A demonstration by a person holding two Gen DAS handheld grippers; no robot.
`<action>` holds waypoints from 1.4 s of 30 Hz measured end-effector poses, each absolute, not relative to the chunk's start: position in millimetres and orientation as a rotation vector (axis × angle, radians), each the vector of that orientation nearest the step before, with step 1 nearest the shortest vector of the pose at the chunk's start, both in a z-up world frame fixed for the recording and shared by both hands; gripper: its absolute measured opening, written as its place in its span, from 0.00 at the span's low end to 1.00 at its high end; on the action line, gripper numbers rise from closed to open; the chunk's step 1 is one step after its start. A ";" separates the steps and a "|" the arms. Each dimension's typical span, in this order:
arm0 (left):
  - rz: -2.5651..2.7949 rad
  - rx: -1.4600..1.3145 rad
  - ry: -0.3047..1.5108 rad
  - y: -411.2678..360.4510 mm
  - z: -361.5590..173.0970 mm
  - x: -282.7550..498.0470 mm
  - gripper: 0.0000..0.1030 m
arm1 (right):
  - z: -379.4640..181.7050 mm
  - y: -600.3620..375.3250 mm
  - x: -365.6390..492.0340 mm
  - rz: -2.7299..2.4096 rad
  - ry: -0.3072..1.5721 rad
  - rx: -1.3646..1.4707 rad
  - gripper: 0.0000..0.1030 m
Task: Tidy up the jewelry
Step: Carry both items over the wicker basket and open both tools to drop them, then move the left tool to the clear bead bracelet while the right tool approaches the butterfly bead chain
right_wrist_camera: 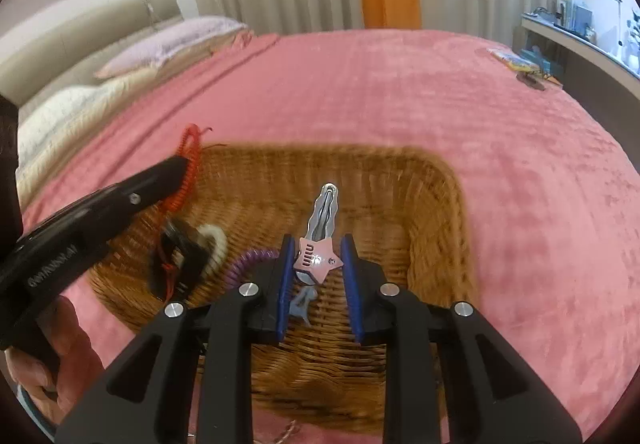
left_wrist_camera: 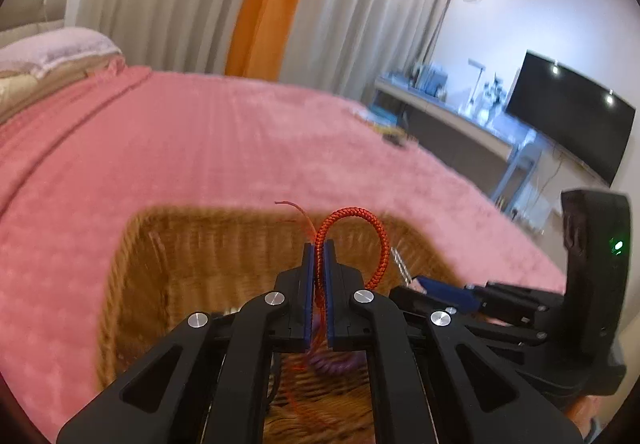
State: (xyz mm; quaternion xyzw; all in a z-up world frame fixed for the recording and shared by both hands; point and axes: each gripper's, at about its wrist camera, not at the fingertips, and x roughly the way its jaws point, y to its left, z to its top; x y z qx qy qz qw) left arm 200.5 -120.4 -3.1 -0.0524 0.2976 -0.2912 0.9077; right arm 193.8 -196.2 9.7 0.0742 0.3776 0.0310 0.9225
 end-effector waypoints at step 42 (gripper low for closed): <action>-0.665 -0.080 0.765 -59.3 -52.0 27.5 0.52 | -24.6 -211.2 23.2 0.028 0.817 0.175 0.39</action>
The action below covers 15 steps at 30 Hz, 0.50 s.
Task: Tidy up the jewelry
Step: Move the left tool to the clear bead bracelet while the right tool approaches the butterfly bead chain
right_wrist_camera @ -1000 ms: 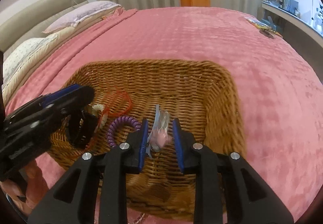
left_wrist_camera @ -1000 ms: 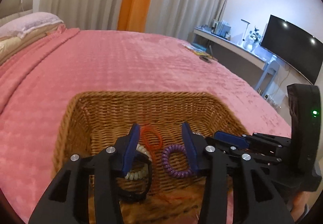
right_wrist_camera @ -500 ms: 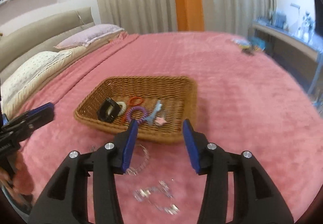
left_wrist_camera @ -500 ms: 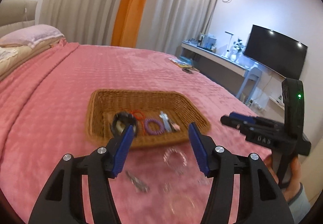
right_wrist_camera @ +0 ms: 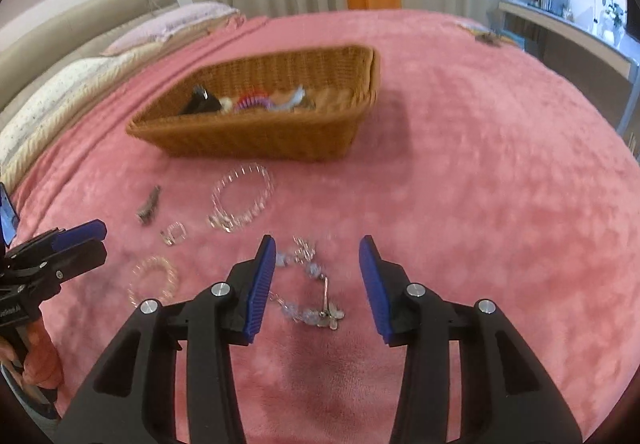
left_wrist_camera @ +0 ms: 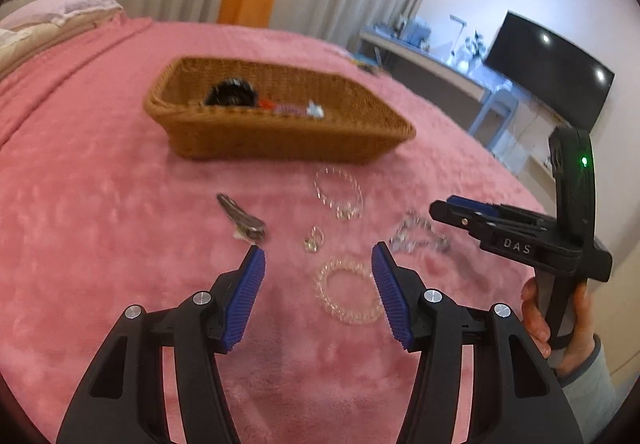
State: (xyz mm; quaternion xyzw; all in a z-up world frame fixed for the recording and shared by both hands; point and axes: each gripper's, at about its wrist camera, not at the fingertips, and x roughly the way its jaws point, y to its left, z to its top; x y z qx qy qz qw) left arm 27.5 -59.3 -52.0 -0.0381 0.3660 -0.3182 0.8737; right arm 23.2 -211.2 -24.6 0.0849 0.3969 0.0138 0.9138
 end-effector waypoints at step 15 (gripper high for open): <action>-0.580 0.126 0.853 -89.6 -77.7 27.8 0.09 | -42.8 -179.5 33.9 0.015 0.895 0.009 0.08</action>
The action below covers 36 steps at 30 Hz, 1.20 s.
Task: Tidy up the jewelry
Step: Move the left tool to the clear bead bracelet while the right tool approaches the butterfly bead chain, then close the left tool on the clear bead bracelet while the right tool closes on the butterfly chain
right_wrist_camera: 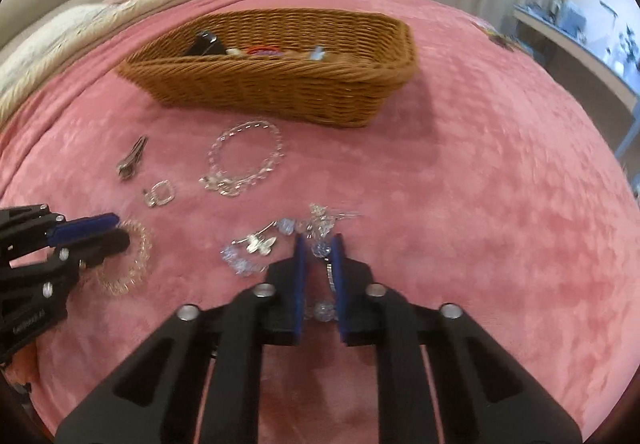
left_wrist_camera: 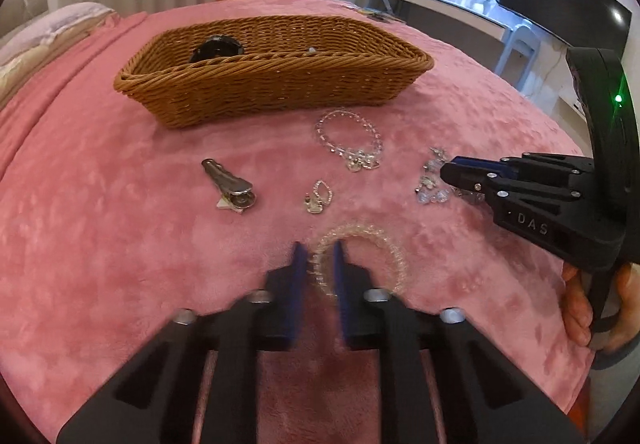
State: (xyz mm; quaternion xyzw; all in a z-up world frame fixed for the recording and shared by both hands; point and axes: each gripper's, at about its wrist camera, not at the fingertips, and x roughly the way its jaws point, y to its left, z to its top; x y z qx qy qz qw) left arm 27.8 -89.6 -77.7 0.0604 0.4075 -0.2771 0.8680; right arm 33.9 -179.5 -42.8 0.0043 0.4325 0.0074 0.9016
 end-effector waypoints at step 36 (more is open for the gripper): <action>-0.549 -0.020 0.531 -61.8 48.5 46.2 0.08 | 114.8 -193.2 19.4 0.040 0.530 0.096 0.07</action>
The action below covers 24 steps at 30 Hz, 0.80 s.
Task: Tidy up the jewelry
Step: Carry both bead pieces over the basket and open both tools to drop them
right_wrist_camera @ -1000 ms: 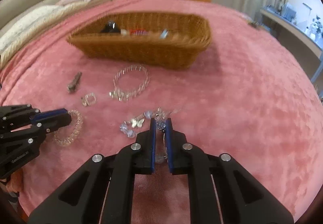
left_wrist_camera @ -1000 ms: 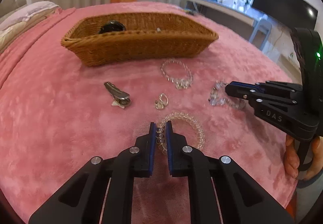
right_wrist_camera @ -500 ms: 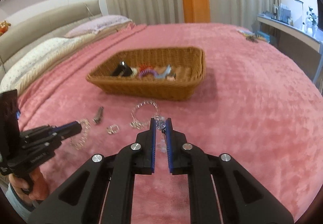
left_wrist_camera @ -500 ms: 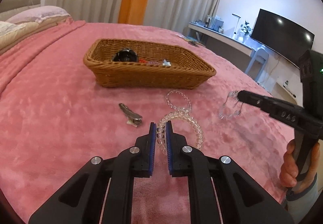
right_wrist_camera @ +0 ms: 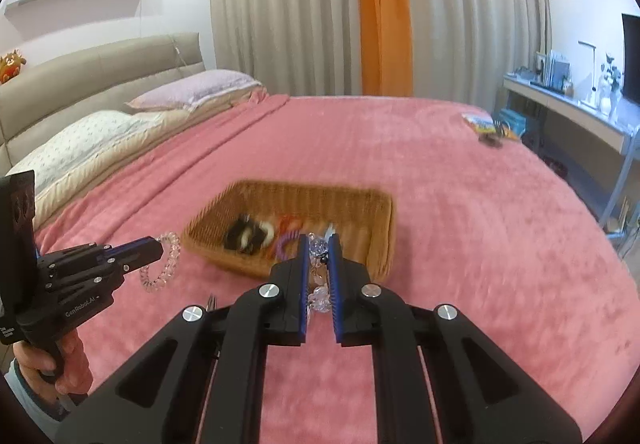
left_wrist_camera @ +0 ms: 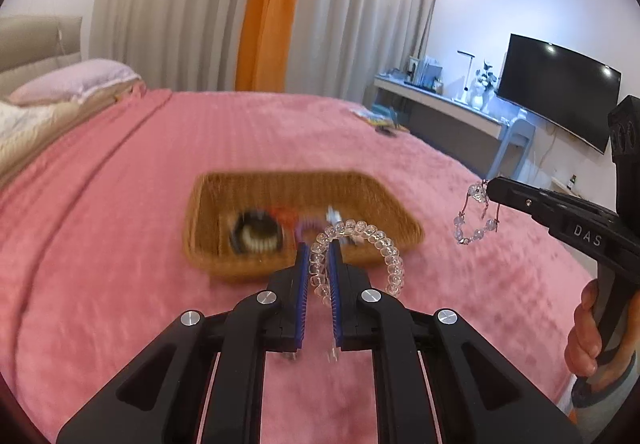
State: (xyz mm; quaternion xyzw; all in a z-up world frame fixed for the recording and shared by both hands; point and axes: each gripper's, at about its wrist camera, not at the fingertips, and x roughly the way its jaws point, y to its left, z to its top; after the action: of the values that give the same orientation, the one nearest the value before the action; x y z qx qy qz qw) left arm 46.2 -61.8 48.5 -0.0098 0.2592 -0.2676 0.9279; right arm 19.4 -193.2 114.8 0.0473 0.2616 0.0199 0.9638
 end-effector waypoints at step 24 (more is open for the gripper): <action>-0.528 -0.034 0.637 -132.0 -24.4 187.9 0.08 | 11.6 -226.9 187.7 0.056 0.709 0.237 0.07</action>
State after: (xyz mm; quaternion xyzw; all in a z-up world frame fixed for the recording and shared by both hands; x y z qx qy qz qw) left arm 187.9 -132.0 -24.4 -0.0165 0.3095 -0.2566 0.9155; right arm 187.7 -226.9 11.6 0.1159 0.3463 0.0273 0.9305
